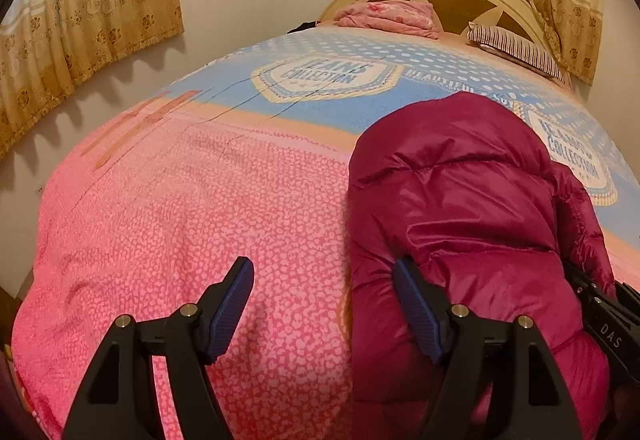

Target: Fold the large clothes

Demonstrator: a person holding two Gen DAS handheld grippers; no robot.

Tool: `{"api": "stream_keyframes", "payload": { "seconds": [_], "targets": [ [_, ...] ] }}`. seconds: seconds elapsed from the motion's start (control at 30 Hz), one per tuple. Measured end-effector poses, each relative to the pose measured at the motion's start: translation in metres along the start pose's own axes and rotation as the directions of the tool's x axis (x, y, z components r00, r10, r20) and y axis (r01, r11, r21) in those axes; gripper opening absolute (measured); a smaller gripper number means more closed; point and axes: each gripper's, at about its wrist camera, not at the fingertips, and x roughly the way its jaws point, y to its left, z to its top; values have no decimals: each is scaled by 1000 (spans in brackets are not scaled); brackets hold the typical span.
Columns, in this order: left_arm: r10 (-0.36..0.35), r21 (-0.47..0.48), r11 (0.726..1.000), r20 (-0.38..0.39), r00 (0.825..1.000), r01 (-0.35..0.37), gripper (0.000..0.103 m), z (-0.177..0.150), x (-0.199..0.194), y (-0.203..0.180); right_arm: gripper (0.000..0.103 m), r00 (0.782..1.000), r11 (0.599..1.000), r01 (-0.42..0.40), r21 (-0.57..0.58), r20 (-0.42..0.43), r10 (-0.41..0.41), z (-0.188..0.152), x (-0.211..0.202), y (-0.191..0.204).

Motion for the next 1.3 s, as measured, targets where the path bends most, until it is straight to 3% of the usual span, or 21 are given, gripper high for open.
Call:
{"api": "stream_keyframes", "payload": {
  "seconds": [0.23,0.33,0.4,0.53,0.67,0.97,1.3],
  "targets": [
    [7,-1,1000,6,1000,-7,73,-3,-8,-5,61,999,999,34,-11,-1,-34,2,-4,-1],
    [-26,-18,999,23,999,26,73,-3,-25,3,76,999,999,39,3,26,-39,4,-18,-5],
    [-29,-11,1000,60,998,29,74,-3,-45,7,83,996,998,57,11,62,-58,5,-38,-7],
    [-37,-1,999,130,991,37,75,-8,-85,18,89,986,994,105,-17,135,-102,3,-80,1],
    [-43,13,999,166,985,41,76,-13,-116,28,95,978,993,97,-61,193,-84,-5,-112,16],
    [-55,8,998,220,974,55,78,-30,-162,47,95,969,991,85,-105,241,-58,-27,-148,41],
    [-85,-1,996,234,969,88,79,-35,-172,53,97,960,989,84,-124,274,-47,-33,-165,55]
  ]
}}
